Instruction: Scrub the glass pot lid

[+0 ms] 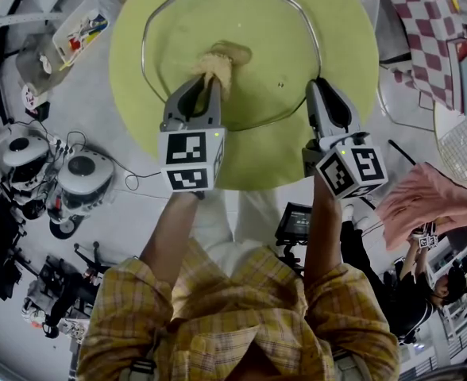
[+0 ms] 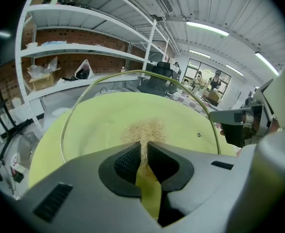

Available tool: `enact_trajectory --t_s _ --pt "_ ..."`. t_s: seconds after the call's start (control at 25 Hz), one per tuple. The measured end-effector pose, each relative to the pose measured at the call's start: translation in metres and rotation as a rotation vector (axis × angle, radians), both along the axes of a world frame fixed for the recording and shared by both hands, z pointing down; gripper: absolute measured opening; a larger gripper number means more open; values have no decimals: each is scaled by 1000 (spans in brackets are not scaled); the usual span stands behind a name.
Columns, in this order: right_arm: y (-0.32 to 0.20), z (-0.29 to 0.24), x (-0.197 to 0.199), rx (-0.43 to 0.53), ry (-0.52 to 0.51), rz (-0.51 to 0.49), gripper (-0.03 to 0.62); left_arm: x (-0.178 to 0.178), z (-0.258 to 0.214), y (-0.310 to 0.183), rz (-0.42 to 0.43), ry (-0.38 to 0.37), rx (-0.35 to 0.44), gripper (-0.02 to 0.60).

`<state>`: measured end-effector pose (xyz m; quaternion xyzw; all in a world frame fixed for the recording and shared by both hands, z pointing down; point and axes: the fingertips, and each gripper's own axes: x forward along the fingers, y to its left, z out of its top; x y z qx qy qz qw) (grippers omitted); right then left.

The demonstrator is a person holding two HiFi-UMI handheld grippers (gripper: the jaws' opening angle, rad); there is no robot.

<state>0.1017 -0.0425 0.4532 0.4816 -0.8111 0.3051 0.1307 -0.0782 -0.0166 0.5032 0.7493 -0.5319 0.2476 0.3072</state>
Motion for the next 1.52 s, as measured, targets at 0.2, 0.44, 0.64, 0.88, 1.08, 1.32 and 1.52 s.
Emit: enact_trajectory --t_s 0.2,0.44,0.64,0.88,1.08,1.32,1.52 --pt "0 1 0 2 3 -3 61 -17 2 2 -28 -19 -5 44" --pt "2 1 1 -1 -3 6 61 -37 3 6 -63 -33 -30 44" --pt "1 0 -2 -2 5 -5 63 -47 2 7 -61 -64 -37 44" --pt "2 -1 -3 -2 11 -2 63 -61 0 9 -68 -119 -39 44" --pt "2 -1 -4 -1 14 -6 63 -70 -1 11 -52 -161 -40 44" --pt "1 0 -2 2 14 -9 64 -70 0 12 -11 -249 -20 44" --pt "3 1 -4 -1 13 -14 64 -74 0 13 -21 -252 -21 44"
